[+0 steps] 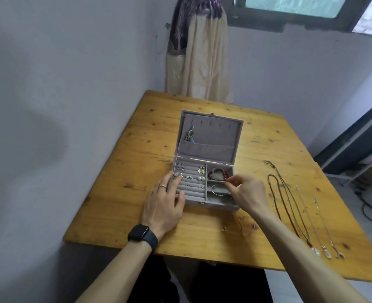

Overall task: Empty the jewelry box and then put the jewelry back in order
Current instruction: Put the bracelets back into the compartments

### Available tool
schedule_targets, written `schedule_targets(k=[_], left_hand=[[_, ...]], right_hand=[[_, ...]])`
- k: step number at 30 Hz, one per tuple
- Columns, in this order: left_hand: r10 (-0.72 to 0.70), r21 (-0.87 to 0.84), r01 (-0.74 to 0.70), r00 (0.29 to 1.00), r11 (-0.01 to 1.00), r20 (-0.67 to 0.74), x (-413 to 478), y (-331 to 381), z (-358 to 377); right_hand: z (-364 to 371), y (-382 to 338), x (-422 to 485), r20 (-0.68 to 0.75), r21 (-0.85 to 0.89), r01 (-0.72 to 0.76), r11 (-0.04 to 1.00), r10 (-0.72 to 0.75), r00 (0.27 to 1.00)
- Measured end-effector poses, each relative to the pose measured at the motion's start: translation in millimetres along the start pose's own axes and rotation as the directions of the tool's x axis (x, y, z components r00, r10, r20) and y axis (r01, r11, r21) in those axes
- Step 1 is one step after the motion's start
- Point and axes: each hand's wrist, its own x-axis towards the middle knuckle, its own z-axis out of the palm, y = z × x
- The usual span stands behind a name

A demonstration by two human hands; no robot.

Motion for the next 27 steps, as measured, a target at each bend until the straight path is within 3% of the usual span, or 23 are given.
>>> schedule_targets(k=[4,5,7,9,11,16,21,24,27], left_hand=[[0.182,0.012,-0.182,0.974,0.983,-0.136,18,23,-12],[0.246,0.021,-0.245,0.963,0.969,-0.111,27,36,-16],[0.335,0.074,-0.341,0.939,0.937,0.084,44,64,-20],[0.328,0.157,-0.381,0.902,0.911,0.282,59,85,-19],[0.3,0.253,-0.412,0.874,0.876,0.383,70,95,-16],[0.273,0.318,-0.42,0.867,0.85,0.417,84,91,-14],[0.335,0.321,-0.488,0.839,0.811,0.43,87,86,-12],[0.382,0.391,-0.554,0.815,0.735,0.437,89,82,-11],[0.383,0.388,-0.541,0.825,0.746,0.415,90,75,-11]], right_hand=[[2,6,3,0.028,-0.067,0.034,0.997,-0.032,0.999],[2,8,4,0.028,-0.074,0.032,0.997,-0.03,0.999],[3,10,5,0.032,-0.076,0.028,0.997,-0.025,0.999],[2,12,6,0.034,-0.07,0.027,0.997,-0.025,0.999],[0,13,8,0.037,-0.049,0.027,0.998,-0.026,0.999],[2,23,13,0.013,-0.075,0.077,0.994,-0.077,0.997],[6,28,13,0.018,-0.086,0.075,0.993,-0.074,0.997],[7,29,13,0.053,-0.133,0.088,0.987,-0.081,0.995],[2,28,14,0.106,-0.14,0.08,0.987,-0.065,0.992]])
